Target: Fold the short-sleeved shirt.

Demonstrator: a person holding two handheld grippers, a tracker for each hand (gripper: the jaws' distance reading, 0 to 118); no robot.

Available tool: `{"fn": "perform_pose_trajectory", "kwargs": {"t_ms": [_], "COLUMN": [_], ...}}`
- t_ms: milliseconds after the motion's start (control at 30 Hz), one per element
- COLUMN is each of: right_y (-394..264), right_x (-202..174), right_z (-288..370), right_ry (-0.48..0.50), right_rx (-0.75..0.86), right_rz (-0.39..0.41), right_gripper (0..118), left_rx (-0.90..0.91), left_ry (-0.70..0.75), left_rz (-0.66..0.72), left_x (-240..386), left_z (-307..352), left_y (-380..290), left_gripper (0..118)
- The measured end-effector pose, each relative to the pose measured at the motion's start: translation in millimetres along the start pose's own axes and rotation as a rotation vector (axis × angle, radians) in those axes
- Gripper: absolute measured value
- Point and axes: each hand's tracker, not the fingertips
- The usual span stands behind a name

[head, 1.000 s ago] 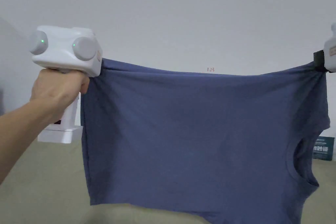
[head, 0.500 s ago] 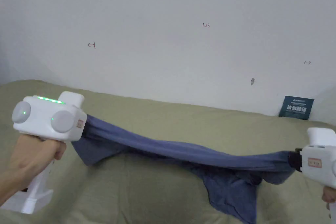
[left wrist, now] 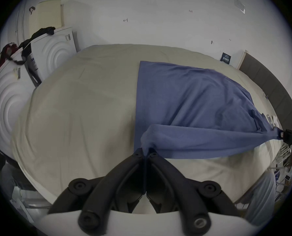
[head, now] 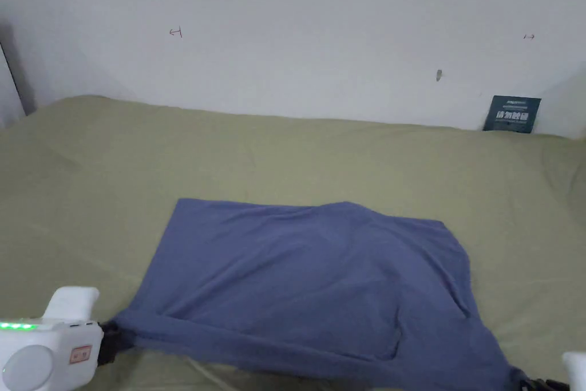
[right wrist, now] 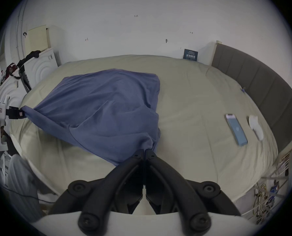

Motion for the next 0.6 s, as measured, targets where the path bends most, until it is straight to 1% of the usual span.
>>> {"fn": "perform_pose_trajectory", "kwargs": {"t_ms": [167, 267, 300, 333, 367, 400, 433, 467, 500, 567, 600], "right_y": [-33.7, -32.9, -30.2, -26.8, -23.6, -21.1, -20.7, -17.0, -22.7, -23.8, -26.3], "right_x": [-1.3, -1.2, -0.6, -0.9, -2.9, -3.8, -1.8, -4.0, -8.2, -13.3, -16.5], "right_z": [13.3, 10.8, 10.5, 11.6, 12.8, 13.1, 22.2, 26.8, 31.6, 40.9, 45.3], "right_ry": [0.011, 0.015, 0.024, 0.031, 0.016, -0.001, -0.030, -0.009, -0.031, -0.024, -0.016], "right_rx": [-0.029, -0.036, -0.040, -0.044, -0.046, -0.045, -0.011, 0.066, 0.042, 0.058, 0.082], "right_rz": [-0.027, -0.042, -0.050, -0.053, -0.052, -0.051, -0.037, -0.049, -0.046, -0.040, -0.034], "right_gripper": [2, 4, 18, 53, 111, 116, 111, 111, 113, 114, 112], "left_rx": [-0.016, -0.022, -0.021, -0.027, -0.021, -0.012, -0.003, 0.096, 0.111, 0.151, 0.172], "left_ry": [-0.006, -0.013, -0.023, -0.031, -0.025, -0.012, -0.010, -0.019, -0.005, -0.012, -0.010], "left_rz": [-0.019, -0.018, -0.020, -0.023, -0.023, -0.025, -0.028, -0.020, -0.006, 0.021, 0.035], "left_x": [-4.0, -0.8, 0.6, 2.5, 5.0, 3.9, 4.7, 4.6, 3.8, 3.1, 3.5], "left_z": [20.7, 23.6, 24.0, 25.5, 29.3, 30.8, 33.0, 30.9, 29.9, 53.1, 58.4], "left_y": [-28.0, -30.5, -29.8, -28.7, -28.0, -27.4, -26.1, -33.0, -34.2, -17.7, -16.5], "left_gripper": [0, 0, 4, 22, 78, 114, 118, 116, 116, 114, 110]}}
